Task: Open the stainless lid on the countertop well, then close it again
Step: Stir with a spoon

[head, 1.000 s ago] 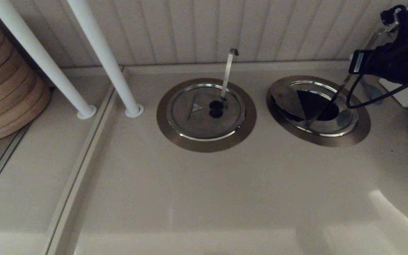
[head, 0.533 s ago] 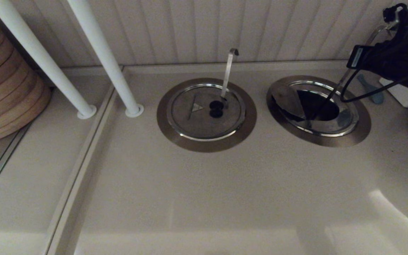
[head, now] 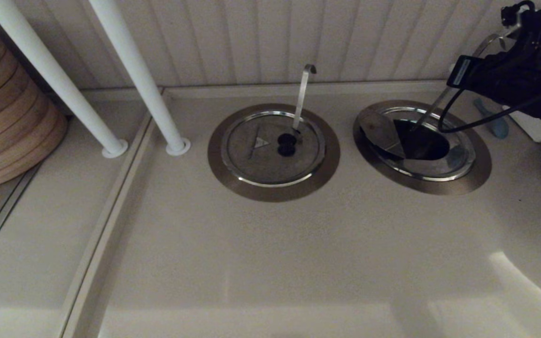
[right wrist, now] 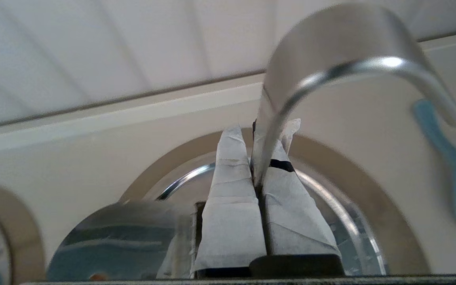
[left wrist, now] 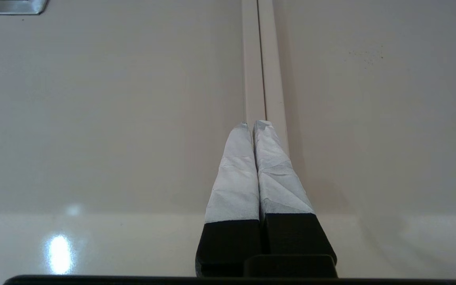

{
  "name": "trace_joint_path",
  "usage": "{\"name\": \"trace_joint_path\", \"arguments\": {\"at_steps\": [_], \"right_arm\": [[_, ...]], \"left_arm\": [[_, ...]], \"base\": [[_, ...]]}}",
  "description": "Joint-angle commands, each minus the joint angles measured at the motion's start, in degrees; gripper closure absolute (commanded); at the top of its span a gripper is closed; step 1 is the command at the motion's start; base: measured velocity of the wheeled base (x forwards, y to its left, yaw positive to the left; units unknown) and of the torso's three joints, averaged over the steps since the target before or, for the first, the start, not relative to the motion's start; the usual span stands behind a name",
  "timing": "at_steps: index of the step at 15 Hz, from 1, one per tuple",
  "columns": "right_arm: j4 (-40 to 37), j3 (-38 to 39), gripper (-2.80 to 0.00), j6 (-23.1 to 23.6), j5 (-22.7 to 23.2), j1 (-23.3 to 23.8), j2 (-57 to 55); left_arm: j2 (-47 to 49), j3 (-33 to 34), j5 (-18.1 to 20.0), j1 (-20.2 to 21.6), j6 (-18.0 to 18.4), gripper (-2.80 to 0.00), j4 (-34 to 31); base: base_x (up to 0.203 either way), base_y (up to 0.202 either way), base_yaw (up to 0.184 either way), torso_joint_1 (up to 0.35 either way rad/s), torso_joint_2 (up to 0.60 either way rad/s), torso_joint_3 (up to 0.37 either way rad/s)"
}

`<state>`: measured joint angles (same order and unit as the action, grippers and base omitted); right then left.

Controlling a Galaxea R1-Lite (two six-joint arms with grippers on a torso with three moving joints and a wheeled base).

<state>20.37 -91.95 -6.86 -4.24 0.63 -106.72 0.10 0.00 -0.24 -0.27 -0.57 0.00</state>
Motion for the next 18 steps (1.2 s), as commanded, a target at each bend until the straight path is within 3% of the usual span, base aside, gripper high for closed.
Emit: {"name": "trace_joint_path", "arguments": {"at_steps": [1, 6, 9, 15, 18], "right_arm": [[0.1, 1.5, 0.00, 0.2, 0.1, -1.4, 1.6], [-4.7, 3.4, 0.00, 3.5, 3.6, -0.7, 4.4], [-4.7, 4.0, 0.00, 9.3, 3.5, 2.0, 3.6], [-4.3, 1.1, 0.00, 9.5, 1.4, 3.8, -0.2], [-3.4, -0.9, 0.00, 6.7, 1.0, 3.7, -1.9]], "left_arm": [[0.0, 0.0, 0.0, 0.0, 0.0, 0.00, 0.1], [0.0, 0.0, 0.0, 0.0, 0.0, 0.00, 0.1], [0.0, 0.0, 0.0, 0.1, 0.0, 0.00, 0.1], [0.0, 0.0, 0.0, 0.0, 0.0, 0.00, 0.1], [0.0, 0.0, 0.0, 0.0, 0.0, 0.00, 0.1]], "base": [[0.000, 0.000, 0.000, 0.000, 0.00, 0.000], [0.000, 0.000, 0.000, 0.000, 0.00, 0.000], [0.000, 0.000, 0.000, 0.000, 0.00, 0.000], [0.000, 0.000, 0.000, 0.000, 0.00, 0.000], [0.000, 0.000, 0.000, 0.000, 0.00, 0.000]]}}
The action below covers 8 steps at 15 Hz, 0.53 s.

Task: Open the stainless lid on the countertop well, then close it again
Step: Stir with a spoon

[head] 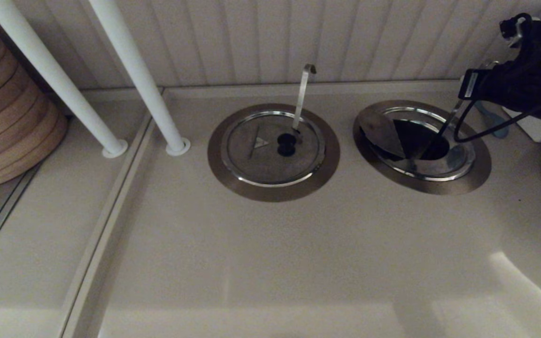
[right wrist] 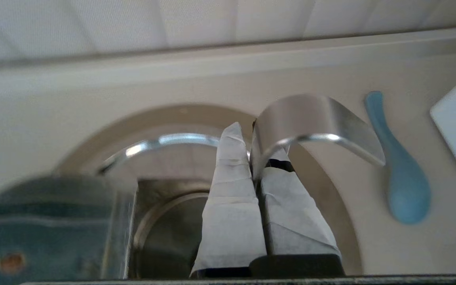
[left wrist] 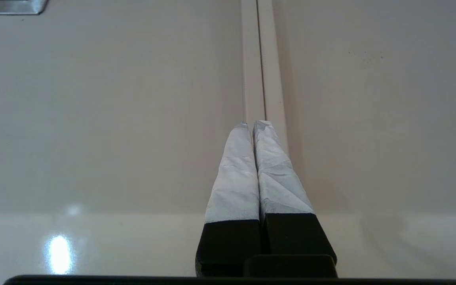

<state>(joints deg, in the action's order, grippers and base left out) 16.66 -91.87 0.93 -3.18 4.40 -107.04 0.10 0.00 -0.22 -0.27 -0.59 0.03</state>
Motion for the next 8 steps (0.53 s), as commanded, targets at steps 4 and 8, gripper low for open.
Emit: {"name": "trace_joint_path", "arguments": {"at_steps": [4, 8], "right_arm": [[0.3, -2.5, 0.00, -4.6, 0.3, -0.3, -3.1], [0.4, -6.0, 0.00, -7.3, 0.1, -0.2, -6.7]], "left_arm": [[0.0, 0.0, 0.0, 0.0, 0.0, 0.00, 0.0], [0.0, 0.0, 0.0, 0.0, 0.0, 0.00, 0.1]], "base": [[0.000, 0.000, 0.000, 0.000, 0.00, 0.000], [0.000, 0.000, 0.000, 0.000, 0.00, 0.000]]}}
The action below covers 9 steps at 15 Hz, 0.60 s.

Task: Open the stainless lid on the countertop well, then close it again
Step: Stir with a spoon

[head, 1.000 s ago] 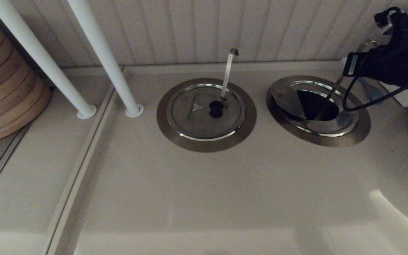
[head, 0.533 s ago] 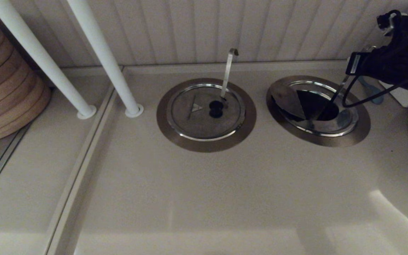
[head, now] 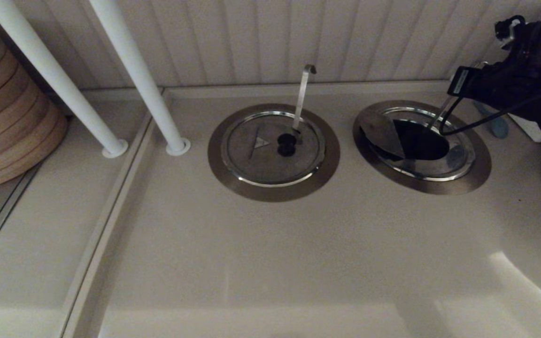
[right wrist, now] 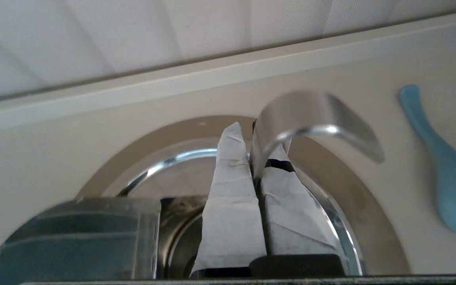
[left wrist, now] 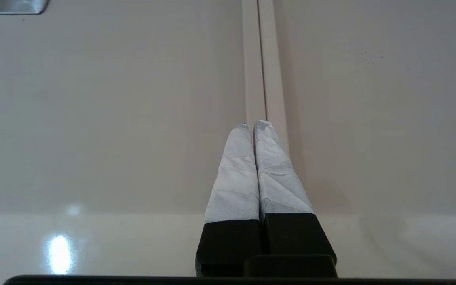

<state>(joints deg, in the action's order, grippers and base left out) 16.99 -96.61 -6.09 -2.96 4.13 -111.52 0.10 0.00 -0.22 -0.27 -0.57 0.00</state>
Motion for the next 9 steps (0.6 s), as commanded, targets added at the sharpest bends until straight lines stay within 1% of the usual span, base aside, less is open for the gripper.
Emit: {"name": "trace_joint_path", "arguments": {"at_steps": [1, 3, 5, 7, 9], "right_arm": [[0.1, -2.0, 0.00, -0.4, -0.1, 0.1, -2.8], [0.1, -2.9, 0.00, -0.4, -0.4, 0.1, -4.0], [0.1, -3.4, 0.00, -0.2, -1.9, -0.1, -4.9], [0.1, -3.9, 0.00, -0.3, -1.8, -0.2, -5.3], [0.3, -5.9, 0.00, -0.8, -2.0, -0.2, -6.9]], "left_arm": [[0.0, 0.0, 0.0, 0.0, 0.0, 0.00, 0.0], [0.0, 0.0, 0.0, 0.0, 0.0, 0.00, 0.0], [0.0, 0.0, 0.0, 0.0, 0.0, 0.00, 0.0], [0.0, 0.0, 0.0, 0.0, 0.0, 0.00, 0.1], [0.0, 0.0, 0.0, 0.0, 0.0, 0.00, 0.0]], "base": [[0.000, 0.000, 0.000, 0.000, 0.00, 0.000], [0.000, 0.000, 0.000, 0.000, 0.00, 0.000], [0.000, 0.000, 0.000, 0.000, 0.00, 0.000], [0.000, 0.000, 0.000, 0.000, 0.00, 0.000], [0.000, 0.000, 0.000, 0.000, 0.00, 0.000]]}}
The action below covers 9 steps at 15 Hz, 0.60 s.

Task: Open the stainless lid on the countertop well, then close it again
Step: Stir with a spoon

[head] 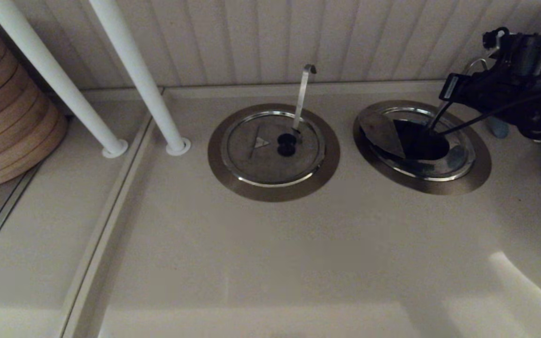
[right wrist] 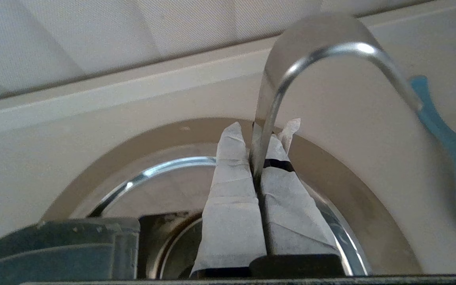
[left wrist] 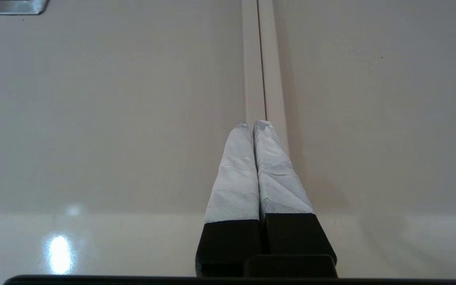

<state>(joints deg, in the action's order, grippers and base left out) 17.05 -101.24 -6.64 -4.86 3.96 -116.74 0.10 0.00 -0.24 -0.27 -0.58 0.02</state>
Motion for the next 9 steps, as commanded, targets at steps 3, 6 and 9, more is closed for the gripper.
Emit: {"name": "trace_joint_path", "arguments": {"at_steps": [3, 6, 9], "right_arm": [[1.0, -2.1, 0.00, -1.0, -0.7, 0.0, -2.6], [1.0, -2.5, 0.00, -0.9, -2.3, -0.2, -2.7], [1.0, -2.3, 0.00, -0.8, -2.4, -0.3, -2.5]], "left_arm": [[0.0, 0.0, 0.0, 0.0, 0.0, 0.00, 0.0], [0.0, 0.0, 0.0, 0.0, 0.0, 0.00, 0.0], [0.0, 0.0, 0.0, 0.0, 0.0, 0.00, 0.0]], "base": [[0.000, 0.000, 0.000, 0.000, 0.00, 0.000], [0.000, 0.000, 0.000, 0.000, 0.00, 0.000], [0.000, 0.000, 0.000, 0.000, 0.00, 0.000]]}}
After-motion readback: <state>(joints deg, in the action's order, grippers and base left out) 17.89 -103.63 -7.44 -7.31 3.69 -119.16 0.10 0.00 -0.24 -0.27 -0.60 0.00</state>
